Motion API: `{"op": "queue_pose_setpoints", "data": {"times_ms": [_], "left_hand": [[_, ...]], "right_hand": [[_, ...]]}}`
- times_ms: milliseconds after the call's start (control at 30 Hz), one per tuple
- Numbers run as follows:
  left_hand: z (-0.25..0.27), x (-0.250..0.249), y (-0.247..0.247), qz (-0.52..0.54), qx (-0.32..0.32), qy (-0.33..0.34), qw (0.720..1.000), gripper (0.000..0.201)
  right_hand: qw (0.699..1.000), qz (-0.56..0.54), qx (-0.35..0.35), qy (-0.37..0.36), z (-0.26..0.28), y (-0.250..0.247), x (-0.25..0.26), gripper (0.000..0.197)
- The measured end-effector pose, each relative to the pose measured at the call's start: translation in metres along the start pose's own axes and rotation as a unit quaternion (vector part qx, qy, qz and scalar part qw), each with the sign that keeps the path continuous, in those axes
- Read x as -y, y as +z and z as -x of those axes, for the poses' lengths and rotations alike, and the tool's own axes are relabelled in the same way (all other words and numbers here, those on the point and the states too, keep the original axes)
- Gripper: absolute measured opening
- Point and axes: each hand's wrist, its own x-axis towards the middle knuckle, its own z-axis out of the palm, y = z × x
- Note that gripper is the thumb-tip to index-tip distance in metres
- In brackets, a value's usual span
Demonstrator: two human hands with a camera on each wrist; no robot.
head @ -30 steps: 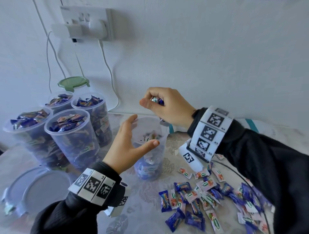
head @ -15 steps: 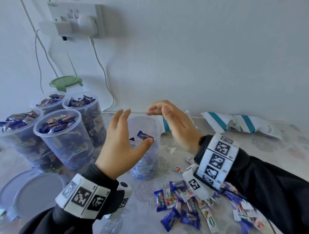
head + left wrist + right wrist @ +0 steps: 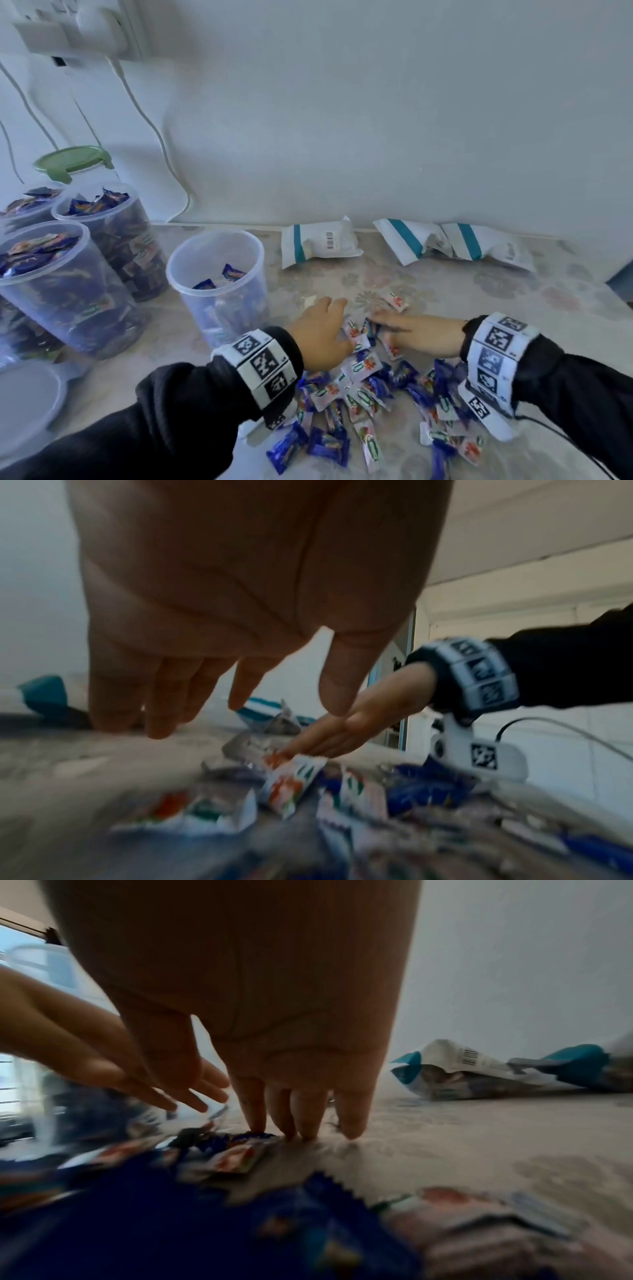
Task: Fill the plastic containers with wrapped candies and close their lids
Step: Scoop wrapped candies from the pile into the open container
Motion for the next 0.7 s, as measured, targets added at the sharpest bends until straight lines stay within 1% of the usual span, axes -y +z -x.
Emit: {"op": "queue_pose_setpoints", "data": {"times_ms": [67,100,167,233,267,300,367,433,533,633,700], "left_hand": [[-0.011,-0.003,0.005,-0.048,0.069,-0.026,0.996,0.077],[-0.014,-0.005,0.008,-0.067,0.099,-0.029,0.992,0.079],[-0.016,-0.009,0.014,-0.093,0.147,-0.024,0.984,0.081],[-0.014,-0.012,0.020,-0.094,0.181,-0.019,0.979,0.083],[-0.011,-0.013,0.023,-0.089,0.192,-0.017,0.977,0.084],[-0.007,-0.014,0.025,-0.082,0.200,-0.015,0.976,0.083],[0.003,-0.018,0.026,-0.057,0.207,-0.010,0.977,0.080],[0.013,-0.020,0.025,-0.014,0.183,-0.013,0.983,0.073],[0.029,-0.016,0.023,0.029,0.105,-0.027,0.994,0.064],[0.043,-0.004,0.026,0.045,0.040,-0.058,0.996,0.064],[0.053,0.005,0.030,0.028,0.021,-0.090,0.995,0.068]], "right_hand": [[0.999,0.026,0.018,-0.006,0.008,0.007,-0.002,0.051],[0.999,0.028,0.017,-0.019,0.012,0.008,-0.003,0.049],[0.999,0.000,-0.025,-0.049,0.019,0.005,-0.006,0.045],[0.995,-0.027,-0.076,-0.060,0.021,-0.004,-0.012,0.043],[0.994,-0.024,-0.087,-0.058,0.019,-0.009,-0.017,0.046],[0.995,-0.016,-0.085,-0.048,0.015,-0.012,-0.022,0.051],[0.998,0.008,-0.054,-0.023,0.007,-0.017,-0.029,0.058],[0.999,0.031,-0.019,-0.013,0.004,-0.017,-0.029,0.059],[0.998,0.047,0.012,-0.030,0.013,-0.009,-0.022,0.057],[0.997,0.044,0.043,-0.048,0.032,0.007,-0.013,0.053],[0.997,0.029,0.052,-0.054,0.050,0.016,-0.011,0.051]]}}
